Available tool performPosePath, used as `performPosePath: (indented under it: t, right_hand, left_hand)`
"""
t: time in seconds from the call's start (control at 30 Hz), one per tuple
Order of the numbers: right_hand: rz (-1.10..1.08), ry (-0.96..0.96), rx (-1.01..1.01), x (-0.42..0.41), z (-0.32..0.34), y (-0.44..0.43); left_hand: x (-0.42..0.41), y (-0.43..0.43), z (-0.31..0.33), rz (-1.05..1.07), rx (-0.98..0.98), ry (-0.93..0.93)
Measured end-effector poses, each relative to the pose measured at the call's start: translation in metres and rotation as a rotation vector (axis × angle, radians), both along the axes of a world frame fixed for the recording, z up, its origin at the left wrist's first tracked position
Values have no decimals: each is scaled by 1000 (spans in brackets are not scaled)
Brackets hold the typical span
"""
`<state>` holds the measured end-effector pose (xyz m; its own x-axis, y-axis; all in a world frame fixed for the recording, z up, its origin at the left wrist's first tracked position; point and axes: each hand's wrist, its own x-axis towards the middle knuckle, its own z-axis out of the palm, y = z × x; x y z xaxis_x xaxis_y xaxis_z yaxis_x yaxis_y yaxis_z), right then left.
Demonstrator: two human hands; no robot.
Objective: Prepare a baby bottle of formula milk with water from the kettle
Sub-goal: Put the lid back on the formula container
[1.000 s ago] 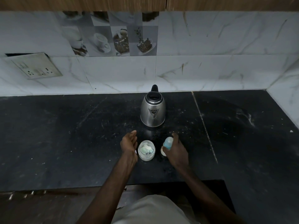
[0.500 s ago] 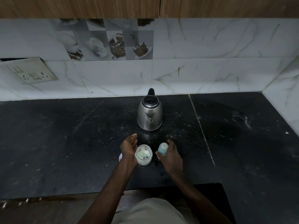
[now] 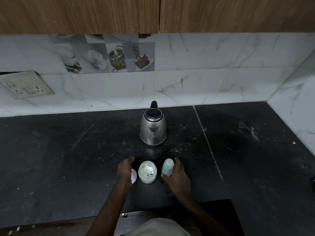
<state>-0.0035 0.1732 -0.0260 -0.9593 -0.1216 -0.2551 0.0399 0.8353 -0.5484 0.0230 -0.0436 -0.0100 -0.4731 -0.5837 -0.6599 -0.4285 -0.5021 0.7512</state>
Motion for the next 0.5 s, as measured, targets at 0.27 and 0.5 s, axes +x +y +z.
performPosePath:
  t: [0.27, 0.5]
  right_hand:
    - [14, -75, -46, 10, -7, 16]
    - [43, -114, -40, 10, -7, 25]
  left_hand:
    - [18, -17, -41, -554, -539, -320]
    - [26, -4, -52, -1038, -675, -513]
